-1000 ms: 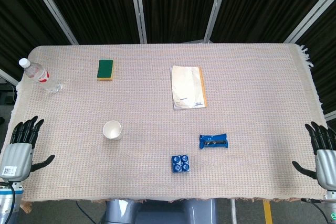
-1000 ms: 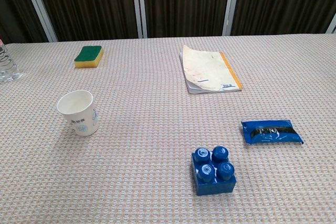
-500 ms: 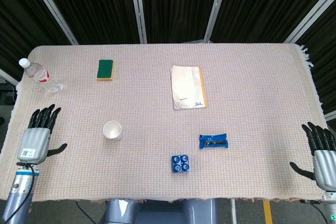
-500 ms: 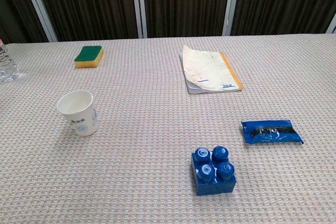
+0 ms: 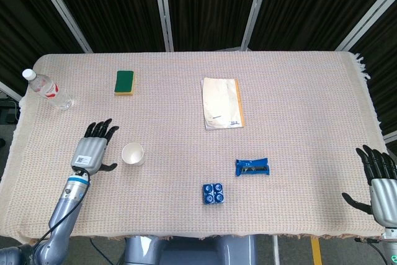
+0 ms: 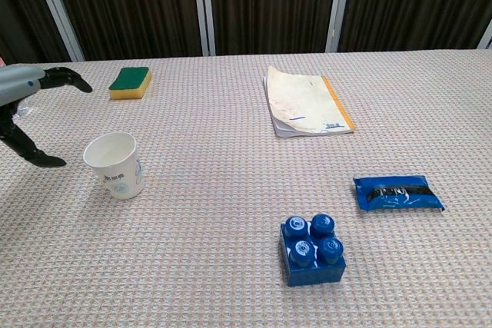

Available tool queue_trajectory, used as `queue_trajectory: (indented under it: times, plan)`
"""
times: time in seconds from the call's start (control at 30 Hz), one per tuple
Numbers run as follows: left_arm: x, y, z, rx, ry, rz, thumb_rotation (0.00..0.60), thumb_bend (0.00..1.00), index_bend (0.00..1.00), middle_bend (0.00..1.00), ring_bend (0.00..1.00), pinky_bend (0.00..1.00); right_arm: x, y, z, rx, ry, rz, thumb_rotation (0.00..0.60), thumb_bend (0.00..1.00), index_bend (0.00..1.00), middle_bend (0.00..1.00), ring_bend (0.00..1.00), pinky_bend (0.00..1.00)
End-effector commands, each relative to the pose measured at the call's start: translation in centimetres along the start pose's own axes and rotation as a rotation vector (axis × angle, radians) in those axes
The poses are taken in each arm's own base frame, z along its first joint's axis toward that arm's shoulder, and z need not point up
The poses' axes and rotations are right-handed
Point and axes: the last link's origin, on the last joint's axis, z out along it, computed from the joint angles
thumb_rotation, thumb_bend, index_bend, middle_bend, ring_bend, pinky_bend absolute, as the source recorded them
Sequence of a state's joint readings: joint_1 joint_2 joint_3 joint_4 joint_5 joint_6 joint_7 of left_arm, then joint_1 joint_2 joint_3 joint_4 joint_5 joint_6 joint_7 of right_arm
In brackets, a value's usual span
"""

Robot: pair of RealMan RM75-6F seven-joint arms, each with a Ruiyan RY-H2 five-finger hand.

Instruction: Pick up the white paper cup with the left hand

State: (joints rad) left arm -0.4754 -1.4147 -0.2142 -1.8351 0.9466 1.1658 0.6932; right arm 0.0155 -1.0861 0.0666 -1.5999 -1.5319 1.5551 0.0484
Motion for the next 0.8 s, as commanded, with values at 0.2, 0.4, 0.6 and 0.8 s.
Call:
queue_trajectory:
  times: [0.2,0.4,0.6,0.8]
  plan:
    - [-0.8,2.6,1.1,-0.035,-0.023,0.023,0.6,0.09,0.19,0.0,0.0,0.0,0.1,0.0,-0.1,0.003,0.001,0.006,0.6,0.0,0.0,0.0,0.0,0.0]
    - [-1.4,3.7,1.5,-0.036,-0.033,0.045,0.6,0.09,0.27,0.0,0.0,0.0,0.4,0.2,-0.2,-0.001,0.013,0.015,0.6,0.0,0.0,0.0,0.0,0.0]
    - [-1.4,4.0,1.9,-0.02,-0.029,0.052,0.6,0.09,0.27,0.0,0.0,0.0,0.5,0.2,-0.3,0.002,0.01,0.021,0.6,0.0,0.0,0.0,0.0,0.0]
    - [-1.9,4.1,2.4,-0.009,-0.048,0.068,0.6,0.09,0.27,0.0,0.0,0.0,0.5,0.2,-0.2,0.003,0.004,0.025,0.6,0.0,0.0,0.0,0.0,0.0]
